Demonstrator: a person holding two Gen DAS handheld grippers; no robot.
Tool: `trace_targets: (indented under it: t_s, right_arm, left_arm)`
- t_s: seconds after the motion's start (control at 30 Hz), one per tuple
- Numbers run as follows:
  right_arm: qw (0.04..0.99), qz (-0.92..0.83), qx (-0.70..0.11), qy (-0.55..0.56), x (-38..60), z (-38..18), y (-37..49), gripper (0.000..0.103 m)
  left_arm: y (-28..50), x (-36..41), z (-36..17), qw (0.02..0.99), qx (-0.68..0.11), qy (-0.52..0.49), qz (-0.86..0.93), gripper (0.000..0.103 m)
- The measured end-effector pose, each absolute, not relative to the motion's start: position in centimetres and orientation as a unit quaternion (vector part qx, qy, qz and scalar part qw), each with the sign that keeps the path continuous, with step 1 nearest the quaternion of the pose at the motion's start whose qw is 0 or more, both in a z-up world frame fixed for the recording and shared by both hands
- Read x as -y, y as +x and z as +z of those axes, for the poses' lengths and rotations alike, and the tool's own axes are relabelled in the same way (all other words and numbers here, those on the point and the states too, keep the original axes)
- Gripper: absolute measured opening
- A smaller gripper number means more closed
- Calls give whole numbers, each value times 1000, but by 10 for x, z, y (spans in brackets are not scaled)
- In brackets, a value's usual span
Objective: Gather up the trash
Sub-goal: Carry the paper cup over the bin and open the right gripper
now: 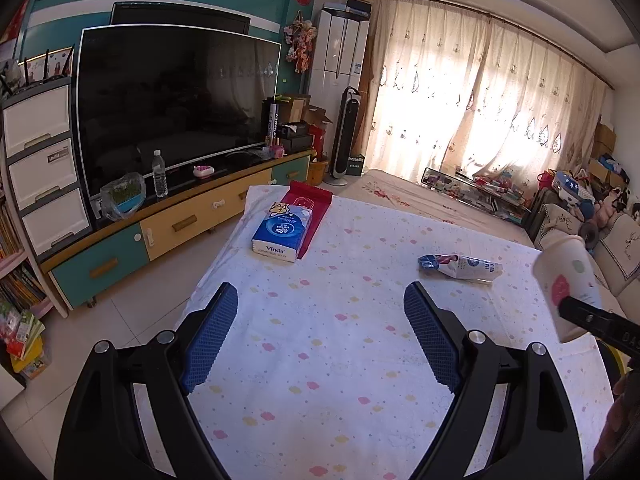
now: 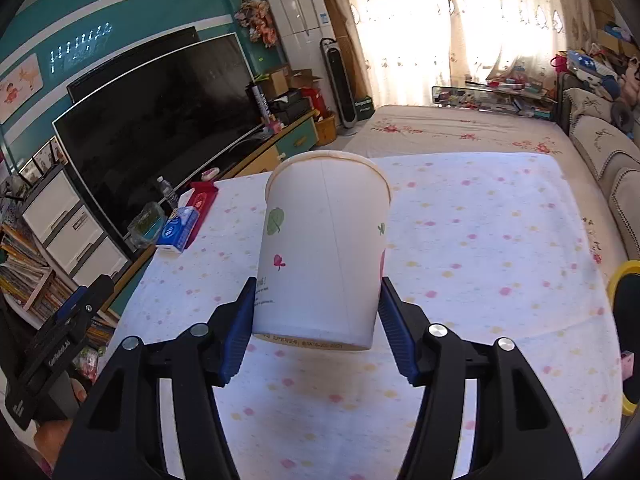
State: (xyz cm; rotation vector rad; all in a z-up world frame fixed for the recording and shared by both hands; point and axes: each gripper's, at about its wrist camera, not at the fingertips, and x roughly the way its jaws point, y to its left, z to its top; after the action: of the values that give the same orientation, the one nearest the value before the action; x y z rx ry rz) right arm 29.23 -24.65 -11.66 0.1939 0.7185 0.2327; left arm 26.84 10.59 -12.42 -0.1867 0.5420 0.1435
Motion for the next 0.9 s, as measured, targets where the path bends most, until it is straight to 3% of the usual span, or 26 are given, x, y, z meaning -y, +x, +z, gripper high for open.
trace_targets:
  t_s: [0.5,0.77,0.9]
  right_arm:
    - [923,-131,-330,147,503,-134,229,58]
    - [910,-174,-345,149,560,-164,241,58]
    - [906,-184,-350,150,573,-175,252,63]
  left_arm:
    - [281,-77,-133,953,-294,-78,5,84]
    - [302,-38,-118,941,-323,-61,-87,84]
    - [318,-20,-108,938,-325,-39,-115,84]
